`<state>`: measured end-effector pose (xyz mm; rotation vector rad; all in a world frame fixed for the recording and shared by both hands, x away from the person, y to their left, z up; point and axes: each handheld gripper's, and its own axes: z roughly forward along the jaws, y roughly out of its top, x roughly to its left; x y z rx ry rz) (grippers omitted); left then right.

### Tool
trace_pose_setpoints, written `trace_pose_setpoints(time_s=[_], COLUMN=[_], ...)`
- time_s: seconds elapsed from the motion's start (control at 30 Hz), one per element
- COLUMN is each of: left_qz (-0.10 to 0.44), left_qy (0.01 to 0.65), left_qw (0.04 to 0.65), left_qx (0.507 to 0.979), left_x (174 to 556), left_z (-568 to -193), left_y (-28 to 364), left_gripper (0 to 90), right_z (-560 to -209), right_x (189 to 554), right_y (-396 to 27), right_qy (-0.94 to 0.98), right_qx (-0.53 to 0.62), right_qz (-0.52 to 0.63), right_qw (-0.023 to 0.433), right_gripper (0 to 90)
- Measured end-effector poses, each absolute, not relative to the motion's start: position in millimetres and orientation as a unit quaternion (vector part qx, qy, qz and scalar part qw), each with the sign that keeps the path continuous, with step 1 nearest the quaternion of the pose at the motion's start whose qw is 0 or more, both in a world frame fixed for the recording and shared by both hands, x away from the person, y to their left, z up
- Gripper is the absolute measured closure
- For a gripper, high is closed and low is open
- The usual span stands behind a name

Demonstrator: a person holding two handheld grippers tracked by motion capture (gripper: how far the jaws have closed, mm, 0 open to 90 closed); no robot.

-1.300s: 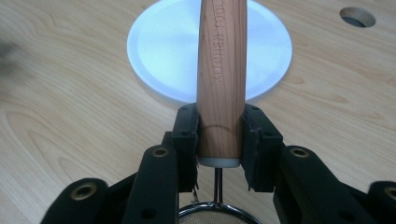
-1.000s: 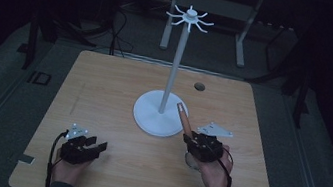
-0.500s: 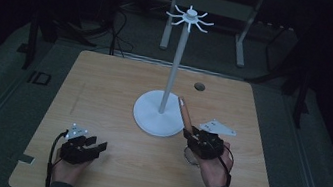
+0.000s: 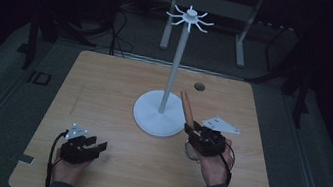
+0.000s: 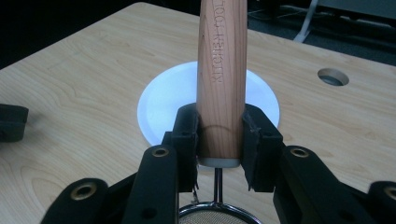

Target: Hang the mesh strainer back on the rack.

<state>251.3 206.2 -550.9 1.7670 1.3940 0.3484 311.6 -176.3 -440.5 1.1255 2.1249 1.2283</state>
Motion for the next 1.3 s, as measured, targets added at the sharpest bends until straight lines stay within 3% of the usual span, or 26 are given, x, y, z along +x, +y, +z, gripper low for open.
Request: trace_pose_setpoints(time_s=[1.3], left_qz=[0.140], left_qy=[0.555], left_qw=[0.418], left_qx=[0.706], left_x=[251.4], left_z=[-551.1], left_y=[205.6], left_gripper=[46.9], right_z=[-411.9], right_x=[316.8], right_y=[-175.3], right_qy=[0.732], right_qx=[0.401], right_qz=[0.496], right_qw=[0.239], right_gripper=[69.4])
